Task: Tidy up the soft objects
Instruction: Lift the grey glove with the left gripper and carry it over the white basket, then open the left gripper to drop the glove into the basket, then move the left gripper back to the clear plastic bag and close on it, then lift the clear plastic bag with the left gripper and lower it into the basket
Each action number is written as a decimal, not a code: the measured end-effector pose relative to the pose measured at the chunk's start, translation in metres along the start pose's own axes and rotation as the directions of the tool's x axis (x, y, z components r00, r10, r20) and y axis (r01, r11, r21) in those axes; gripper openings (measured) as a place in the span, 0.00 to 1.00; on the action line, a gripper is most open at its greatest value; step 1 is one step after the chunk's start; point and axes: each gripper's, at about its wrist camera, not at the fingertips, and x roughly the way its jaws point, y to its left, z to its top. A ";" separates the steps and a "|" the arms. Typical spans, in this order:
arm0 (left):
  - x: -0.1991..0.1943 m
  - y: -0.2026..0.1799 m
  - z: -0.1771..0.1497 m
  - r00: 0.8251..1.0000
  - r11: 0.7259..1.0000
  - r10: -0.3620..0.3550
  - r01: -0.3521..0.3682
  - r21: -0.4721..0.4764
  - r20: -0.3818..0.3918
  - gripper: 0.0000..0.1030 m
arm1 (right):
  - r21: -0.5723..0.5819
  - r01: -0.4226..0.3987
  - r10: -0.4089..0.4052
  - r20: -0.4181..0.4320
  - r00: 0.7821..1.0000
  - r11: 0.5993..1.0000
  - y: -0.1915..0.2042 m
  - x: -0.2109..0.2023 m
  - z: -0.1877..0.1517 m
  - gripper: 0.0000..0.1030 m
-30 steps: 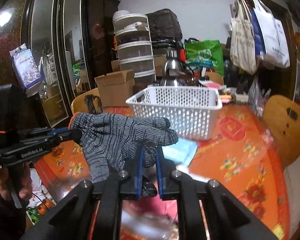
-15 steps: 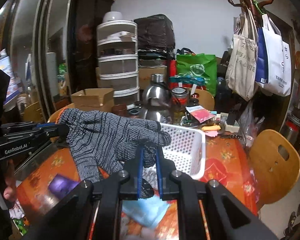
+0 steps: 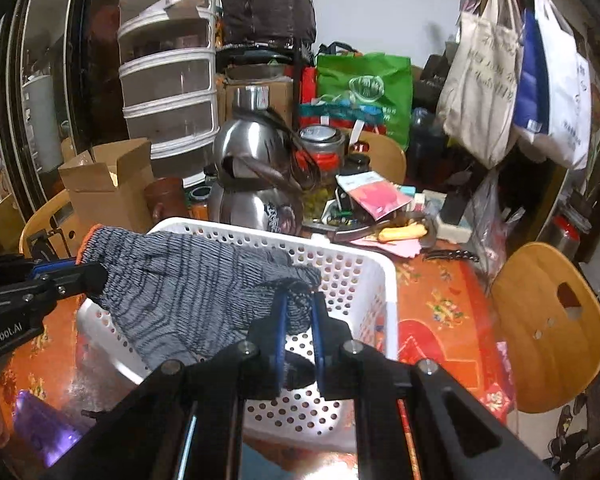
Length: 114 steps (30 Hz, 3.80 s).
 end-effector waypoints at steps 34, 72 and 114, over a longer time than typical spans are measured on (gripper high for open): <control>-0.073 0.036 -0.077 0.984 0.985 0.172 -0.173 0.014 0.033 0.90 | 0.074 -0.025 0.026 -0.013 1.000 0.997 -0.006 -0.038 -0.043 0.77; -0.123 0.064 -0.391 1.000 0.998 -0.004 0.004 -0.055 -0.012 0.92 | 0.097 -0.148 0.150 -0.017 0.989 0.984 0.075 -0.169 -0.349 0.54; -0.177 0.020 -0.405 0.988 0.994 -0.057 0.043 0.096 0.146 0.28 | 0.031 -0.189 0.185 0.103 0.977 0.982 0.079 -0.190 -0.344 0.04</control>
